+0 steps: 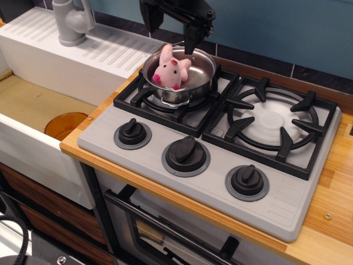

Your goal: Put pan on stove and put stuffedpig in pan

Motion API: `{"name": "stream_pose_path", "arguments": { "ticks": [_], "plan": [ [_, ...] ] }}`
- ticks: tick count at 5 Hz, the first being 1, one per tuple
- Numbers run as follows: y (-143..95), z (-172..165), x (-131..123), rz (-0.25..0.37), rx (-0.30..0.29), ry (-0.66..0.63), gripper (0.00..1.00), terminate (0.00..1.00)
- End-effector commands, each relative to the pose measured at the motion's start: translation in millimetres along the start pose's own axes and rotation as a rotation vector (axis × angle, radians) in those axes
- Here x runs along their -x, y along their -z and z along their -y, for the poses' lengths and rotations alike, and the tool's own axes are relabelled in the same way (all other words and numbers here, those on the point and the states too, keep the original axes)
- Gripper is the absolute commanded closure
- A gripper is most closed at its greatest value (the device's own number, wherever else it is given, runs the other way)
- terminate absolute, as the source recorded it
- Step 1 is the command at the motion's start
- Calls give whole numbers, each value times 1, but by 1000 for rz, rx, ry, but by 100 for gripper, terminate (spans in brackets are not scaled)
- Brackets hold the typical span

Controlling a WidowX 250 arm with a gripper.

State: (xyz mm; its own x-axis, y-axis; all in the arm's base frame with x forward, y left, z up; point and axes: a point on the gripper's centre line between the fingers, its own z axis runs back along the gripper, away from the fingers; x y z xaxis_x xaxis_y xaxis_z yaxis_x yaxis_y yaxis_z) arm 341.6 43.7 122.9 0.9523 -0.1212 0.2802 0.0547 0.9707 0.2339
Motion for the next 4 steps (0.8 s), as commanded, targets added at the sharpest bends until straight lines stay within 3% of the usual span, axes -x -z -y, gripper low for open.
{"name": "stream_pose_path", "arguments": {
  "ticks": [1,3,4],
  "plan": [
    [-22,1,-14,27,4,-1,0,0],
    [-22,1,-14,-7,36,5,0,0],
    [-19,2,-18,-62,1,20,0,100]
  ]
}}
